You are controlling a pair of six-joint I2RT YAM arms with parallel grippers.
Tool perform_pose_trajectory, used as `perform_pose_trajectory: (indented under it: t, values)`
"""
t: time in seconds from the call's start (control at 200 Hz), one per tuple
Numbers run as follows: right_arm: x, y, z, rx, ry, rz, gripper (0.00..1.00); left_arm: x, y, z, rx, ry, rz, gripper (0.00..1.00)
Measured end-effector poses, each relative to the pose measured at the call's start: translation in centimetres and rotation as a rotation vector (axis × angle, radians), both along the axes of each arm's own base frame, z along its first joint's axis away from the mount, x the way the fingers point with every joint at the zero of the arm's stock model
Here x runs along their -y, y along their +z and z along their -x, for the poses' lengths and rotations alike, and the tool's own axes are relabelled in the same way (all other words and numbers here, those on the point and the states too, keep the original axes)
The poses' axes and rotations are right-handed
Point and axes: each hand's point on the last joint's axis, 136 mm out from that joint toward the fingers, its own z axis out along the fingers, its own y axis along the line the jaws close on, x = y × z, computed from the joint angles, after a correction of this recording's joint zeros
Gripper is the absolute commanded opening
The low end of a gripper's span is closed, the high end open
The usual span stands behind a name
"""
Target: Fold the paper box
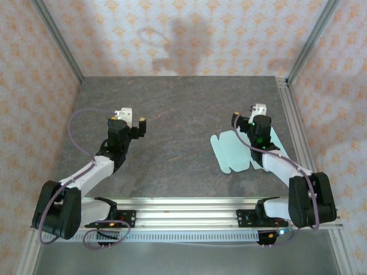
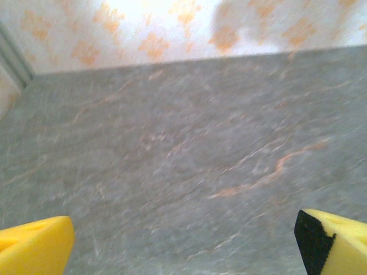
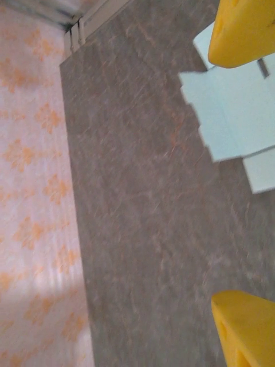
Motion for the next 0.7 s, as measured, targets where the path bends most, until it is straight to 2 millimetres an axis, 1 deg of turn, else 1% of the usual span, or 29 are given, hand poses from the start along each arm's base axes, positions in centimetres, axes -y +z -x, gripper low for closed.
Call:
perform_pose_trajectory:
  t: [0.03, 0.08, 0.15, 0.24, 0.315, 0.385, 0.465, 0.586, 0.701]
  values:
    - [-0.5, 0.6, 0.0, -0.004, 0.008, -0.022, 0.99, 0.9, 0.4, 0.2, 0.008, -0.024, 0.006, 1.0]
    - [-1.2, 1.0, 0.0, -0.021, 0.016, -0.062, 0.99, 2.4, 0.8, 0.6, 0.014, -0.066, 0.016, 1.0]
    - [-1.9, 0.5, 0.4, -0.078, 0.019, -0.134, 0.99, 4.9, 0.9, 1.3, 0.008, -0.138, 0.03, 1.0]
    - [-2.8, -1.6, 1.3, -0.187, 0.012, -0.225, 0.97, 7.8, 0.6, 2.2, -0.005, -0.214, 0.045, 1.0]
    - [-3.9, -3.9, 2.5, -0.297, 0.011, -0.269, 0.96, 9.3, 0.6, 2.7, -0.007, -0.253, 0.061, 1.0]
    - [-5.1, -6.2, 3.9, -0.402, 0.018, -0.288, 0.95, 10.1, 0.5, 3.0, -0.01, -0.272, 0.071, 1.0]
    - [-6.6, -8.5, 5.4, -0.509, 0.038, -0.306, 0.94, 10.5, 0.2, 3.0, -0.019, -0.278, 0.075, 1.0]
    - [-8.7, -10.9, 6.9, -0.613, 0.066, -0.322, 0.95, 10.6, -0.5, 2.8, -0.04, -0.279, 0.066, 1.0]
    - [-10.8, -13.1, 8.0, -0.703, 0.099, -0.317, 0.95, 11.1, -0.1, 2.5, -0.038, -0.297, 0.074, 1.0]
